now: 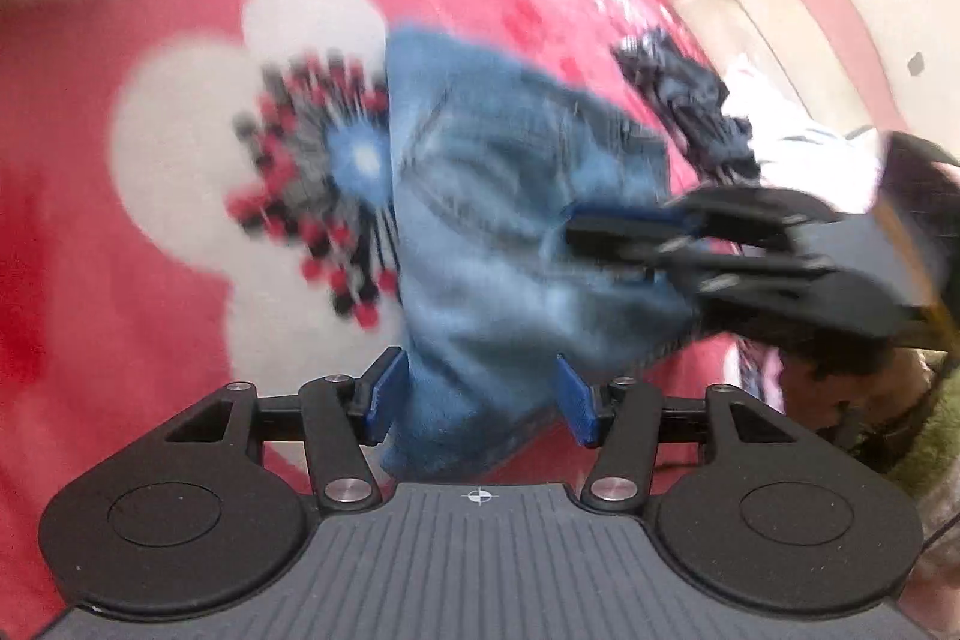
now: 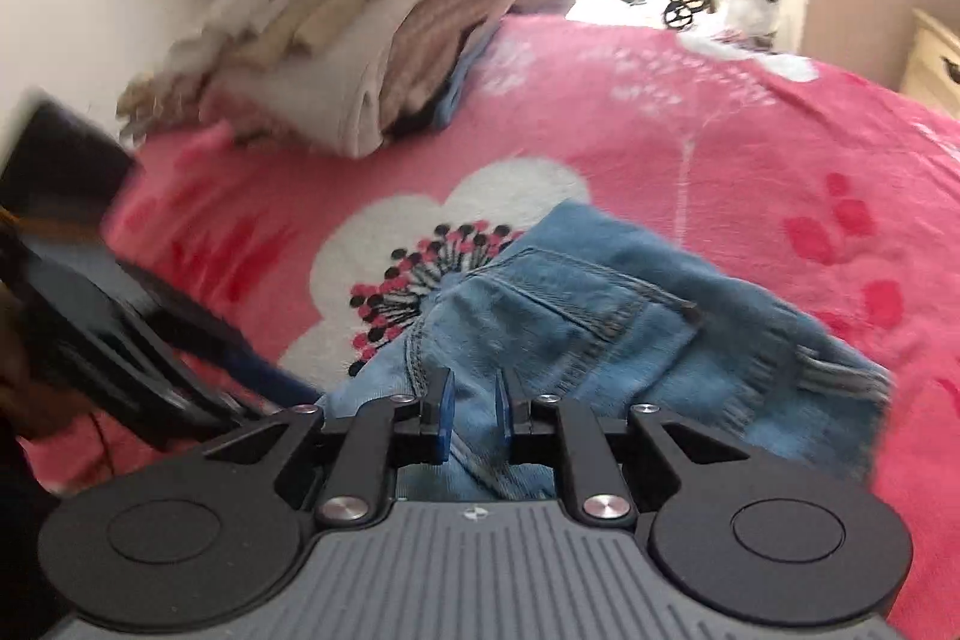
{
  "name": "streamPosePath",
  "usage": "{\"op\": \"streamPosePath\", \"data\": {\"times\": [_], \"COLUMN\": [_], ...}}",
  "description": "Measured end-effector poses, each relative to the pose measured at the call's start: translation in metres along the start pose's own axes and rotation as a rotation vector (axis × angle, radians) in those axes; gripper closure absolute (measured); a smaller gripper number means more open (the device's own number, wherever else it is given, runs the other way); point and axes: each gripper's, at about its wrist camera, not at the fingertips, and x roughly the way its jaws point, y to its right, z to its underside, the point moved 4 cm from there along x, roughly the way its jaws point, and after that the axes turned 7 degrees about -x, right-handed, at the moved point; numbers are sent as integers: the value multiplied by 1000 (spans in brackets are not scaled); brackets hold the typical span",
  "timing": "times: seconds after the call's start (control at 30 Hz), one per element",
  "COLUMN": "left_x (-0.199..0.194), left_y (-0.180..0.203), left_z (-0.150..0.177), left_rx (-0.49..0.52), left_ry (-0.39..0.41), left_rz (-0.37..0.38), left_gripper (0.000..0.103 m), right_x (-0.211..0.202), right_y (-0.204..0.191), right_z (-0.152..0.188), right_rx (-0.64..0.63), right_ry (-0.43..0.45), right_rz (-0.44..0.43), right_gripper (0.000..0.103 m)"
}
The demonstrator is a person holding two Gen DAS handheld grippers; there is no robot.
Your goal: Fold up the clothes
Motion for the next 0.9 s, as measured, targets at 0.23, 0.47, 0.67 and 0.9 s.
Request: {"op": "streamPosePath", "data": {"times": [0.23, 0.47, 0.67, 0.9], "left_x": [-3, 3, -25, 25], "left_y": [-11, -25, 29, 81], "left_z": [0, -4, -18, -18], "left_rx": [-233, -249, 31, 421], "left_ry": [-12, -61, 79, 76], "left_rz": [160, 66, -53, -239], "left_gripper": [46, 47, 46, 46], "right_x": [-30, 0, -6, -11], "right_y": [35, 29, 29, 29], "right_z": [14, 33, 48, 56], "right_rx": [136, 35, 38, 34], "right_ry": [35, -43, -52, -73], "right_rz": [71, 48, 100, 156], "right_gripper": [86, 87, 87, 88]}}
